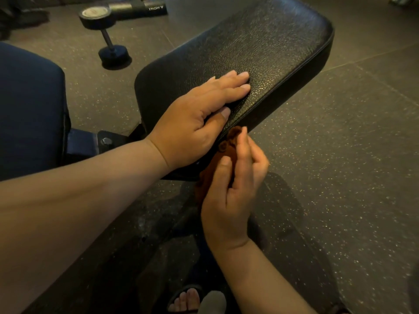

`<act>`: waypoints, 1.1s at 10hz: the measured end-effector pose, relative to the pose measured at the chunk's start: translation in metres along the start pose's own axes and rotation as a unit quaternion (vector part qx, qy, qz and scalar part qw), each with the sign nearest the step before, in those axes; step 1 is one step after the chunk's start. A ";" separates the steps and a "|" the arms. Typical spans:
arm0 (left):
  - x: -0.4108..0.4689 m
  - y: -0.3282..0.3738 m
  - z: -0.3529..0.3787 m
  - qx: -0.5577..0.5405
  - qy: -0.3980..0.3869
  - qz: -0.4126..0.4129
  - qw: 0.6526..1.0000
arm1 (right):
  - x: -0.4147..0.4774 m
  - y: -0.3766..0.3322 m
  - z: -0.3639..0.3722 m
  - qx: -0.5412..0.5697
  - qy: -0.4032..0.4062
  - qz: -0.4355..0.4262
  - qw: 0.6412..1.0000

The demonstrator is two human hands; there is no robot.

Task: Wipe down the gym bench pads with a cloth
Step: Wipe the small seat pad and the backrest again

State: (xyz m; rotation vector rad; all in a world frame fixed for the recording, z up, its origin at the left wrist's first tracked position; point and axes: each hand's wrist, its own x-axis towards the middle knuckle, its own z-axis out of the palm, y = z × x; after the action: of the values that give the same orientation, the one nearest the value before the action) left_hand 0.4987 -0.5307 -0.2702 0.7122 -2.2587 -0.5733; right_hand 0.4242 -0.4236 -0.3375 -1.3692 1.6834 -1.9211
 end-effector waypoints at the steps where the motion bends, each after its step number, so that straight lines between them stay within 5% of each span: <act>1: 0.000 -0.001 0.000 0.002 -0.002 0.002 1.000 | 0.015 0.010 -0.008 -0.015 0.015 -0.035 0.999; 4: -0.002 0.000 0.000 0.000 0.003 -0.001 1.000 | -0.006 0.003 0.005 0.002 0.022 -0.013 1.000; 6: 0.001 0.001 0.001 0.006 -0.003 0.001 1.000 | 0.077 0.002 0.012 0.121 0.221 0.058 0.966; 8: 0.000 -0.001 -0.001 -0.001 -0.001 0.003 1.000 | 0.017 0.008 0.014 0.036 0.047 0.016 0.998; 10: 0.000 -0.002 -0.001 -0.002 -0.002 0.005 1.000 | 0.034 0.035 -0.010 -0.026 0.031 -0.075 0.996; 11: 0.000 -0.002 -0.001 -0.004 -0.002 0.005 1.000 | 0.041 0.032 0.000 0.001 0.080 0.051 0.996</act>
State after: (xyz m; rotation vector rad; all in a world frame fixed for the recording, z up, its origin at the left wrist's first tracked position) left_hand 0.5001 -0.5326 -0.2708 0.6975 -2.2615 -0.5790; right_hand 0.3905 -0.4619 -0.3461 -1.1316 1.7837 -2.0203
